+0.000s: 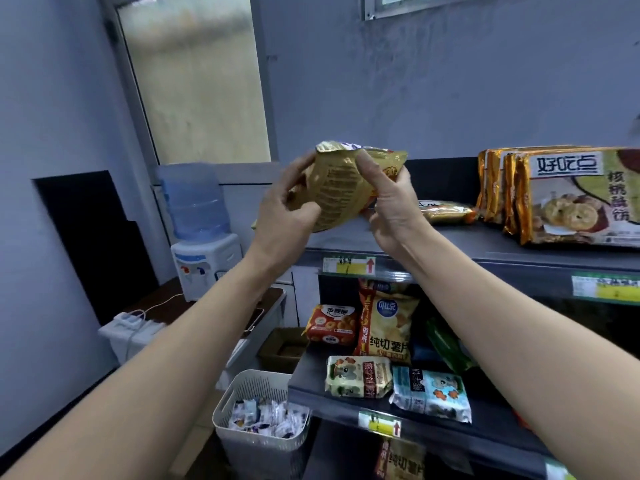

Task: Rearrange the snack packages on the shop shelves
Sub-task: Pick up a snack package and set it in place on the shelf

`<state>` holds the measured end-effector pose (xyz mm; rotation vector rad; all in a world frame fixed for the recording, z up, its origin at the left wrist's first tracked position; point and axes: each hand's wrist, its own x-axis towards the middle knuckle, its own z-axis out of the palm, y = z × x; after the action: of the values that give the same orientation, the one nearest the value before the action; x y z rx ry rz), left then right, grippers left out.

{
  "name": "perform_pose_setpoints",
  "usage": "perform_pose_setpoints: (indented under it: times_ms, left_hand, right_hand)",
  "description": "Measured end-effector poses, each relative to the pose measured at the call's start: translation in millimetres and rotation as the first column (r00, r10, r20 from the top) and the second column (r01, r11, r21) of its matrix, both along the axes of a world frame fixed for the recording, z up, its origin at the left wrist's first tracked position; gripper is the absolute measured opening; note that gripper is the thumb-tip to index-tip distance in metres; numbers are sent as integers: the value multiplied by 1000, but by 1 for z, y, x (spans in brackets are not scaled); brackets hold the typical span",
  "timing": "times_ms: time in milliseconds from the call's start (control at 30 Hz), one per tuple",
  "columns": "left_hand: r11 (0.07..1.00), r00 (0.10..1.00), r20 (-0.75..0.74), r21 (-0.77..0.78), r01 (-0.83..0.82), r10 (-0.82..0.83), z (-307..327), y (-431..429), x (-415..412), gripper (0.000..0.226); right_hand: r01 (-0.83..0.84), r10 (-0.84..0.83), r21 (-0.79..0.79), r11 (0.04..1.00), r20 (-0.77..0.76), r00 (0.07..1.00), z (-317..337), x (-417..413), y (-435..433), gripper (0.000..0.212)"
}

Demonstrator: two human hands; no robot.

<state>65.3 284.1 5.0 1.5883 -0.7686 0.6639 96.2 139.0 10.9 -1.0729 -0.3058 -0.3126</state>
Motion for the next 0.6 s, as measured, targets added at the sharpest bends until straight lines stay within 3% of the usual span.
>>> perform_pose_setpoints:
  times_ms: [133, 233, 300, 400, 467, 600]
  left_hand:
    - [977, 984, 46, 116, -177, 173, -5, -2, -33, 53]
    - [934, 949, -2, 176, -311, 316, -8, 0, -52, 58]
    - [899, 909, -117, 247, -363, 399, -14, -1, -59, 78]
    - [917, 853, -419, 369, -154, 312, -29, -5, -69, 113]
    - [951, 826, -549, 305, 54, 129, -43, -12, -74, 108]
    - [974, 762, -643, 209, 83, 73, -83, -30, -71, 95]
  right_hand:
    - [-84, 84, -71, 994, -6, 996, -6, -30, -4, 79]
    - [-187, 183, -162, 969, -39, 982, -17, -55, -10, 75]
    - [-264, 254, -200, 944, -76, 964, -24, -66, -18, 71]
    - [-355, 322, -260, 898, -161, 933, -37, -78, -30, 70]
    - [-354, 293, -326, 877, -221, 930, -49, -84, -37, 69]
    - [-318, 210, -329, 889, -323, 923, -85, -90, -55, 53]
